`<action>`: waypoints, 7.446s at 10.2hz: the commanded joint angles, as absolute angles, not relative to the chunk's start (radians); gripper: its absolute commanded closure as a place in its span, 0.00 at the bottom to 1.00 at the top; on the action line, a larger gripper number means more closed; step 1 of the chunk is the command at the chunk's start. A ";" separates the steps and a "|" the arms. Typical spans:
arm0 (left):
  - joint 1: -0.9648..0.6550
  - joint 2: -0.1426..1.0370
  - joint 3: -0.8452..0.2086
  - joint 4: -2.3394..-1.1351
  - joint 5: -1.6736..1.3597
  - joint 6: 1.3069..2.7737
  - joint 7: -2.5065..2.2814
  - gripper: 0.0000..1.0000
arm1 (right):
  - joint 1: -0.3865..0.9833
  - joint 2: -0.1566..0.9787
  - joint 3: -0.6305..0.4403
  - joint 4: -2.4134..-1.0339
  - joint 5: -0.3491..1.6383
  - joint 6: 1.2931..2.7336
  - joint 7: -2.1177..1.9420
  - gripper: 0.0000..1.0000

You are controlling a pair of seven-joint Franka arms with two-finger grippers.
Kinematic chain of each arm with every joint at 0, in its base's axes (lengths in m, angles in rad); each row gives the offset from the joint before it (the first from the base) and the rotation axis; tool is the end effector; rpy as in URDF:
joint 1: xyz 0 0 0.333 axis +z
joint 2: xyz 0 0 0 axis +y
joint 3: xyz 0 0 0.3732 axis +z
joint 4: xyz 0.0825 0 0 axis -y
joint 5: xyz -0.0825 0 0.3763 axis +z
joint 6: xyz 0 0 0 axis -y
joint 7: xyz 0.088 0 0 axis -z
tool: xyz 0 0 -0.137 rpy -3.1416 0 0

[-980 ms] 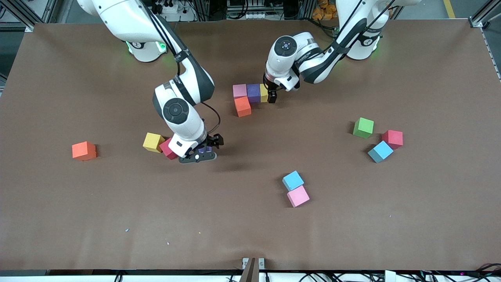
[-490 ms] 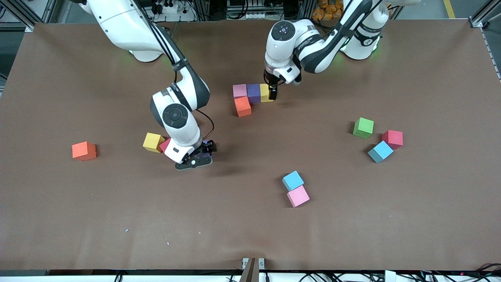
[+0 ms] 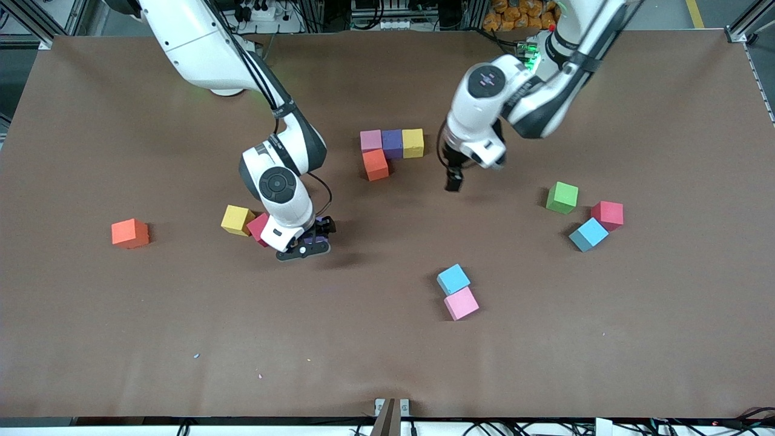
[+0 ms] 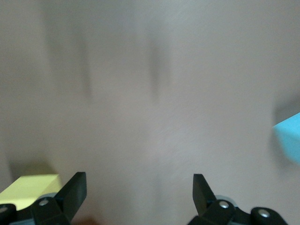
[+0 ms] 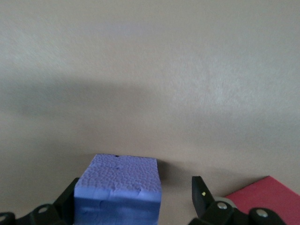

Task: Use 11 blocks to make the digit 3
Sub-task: 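Grasp the second purple cube with the right gripper while the left releases yellow, then grasp the pink cube by cyan with the left gripper while the right holds purple, then lift the pink cube with the left gripper while the right holds purple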

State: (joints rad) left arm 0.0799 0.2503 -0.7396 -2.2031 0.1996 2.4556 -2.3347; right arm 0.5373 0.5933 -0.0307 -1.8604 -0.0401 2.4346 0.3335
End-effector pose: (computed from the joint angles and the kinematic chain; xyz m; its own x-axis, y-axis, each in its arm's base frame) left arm 0.4540 -0.3358 0.3346 0.0256 0.9967 -0.0772 0.9991 -0.0228 0.0370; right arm 0.5813 0.3233 0.2195 0.9783 0.2073 -0.0048 0.2073 -0.9772 0.0467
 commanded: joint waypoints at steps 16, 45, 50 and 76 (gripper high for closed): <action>-0.100 0.768 -0.426 -1.372 0.448 2.123 -1.476 0.00 | 0.813 0.646 0.043 -1.720 0.072 2.319 0.595 0.79; -0.285 1.075 -0.301 -1.015 0.422 2.232 -1.312 0.00 | 0.808 0.663 0.043 -1.776 0.081 2.335 0.649 0.74; -0.287 1.071 -0.296 -1.026 0.388 2.230 -1.327 0.00 | 0.807 0.653 0.043 -1.795 0.081 2.333 0.650 0.74; -0.055 0.542 -0.431 -1.469 0.243 2.108 -1.428 1.00 | 0.804 0.589 0.043 -1.842 0.081 2.324 0.658 0.00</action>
State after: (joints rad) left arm -0.0824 0.6579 -0.4279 -1.3560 0.3037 2.1103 -1.4174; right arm 0.8072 0.6295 0.0425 -1.8115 0.0784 2.3284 0.6418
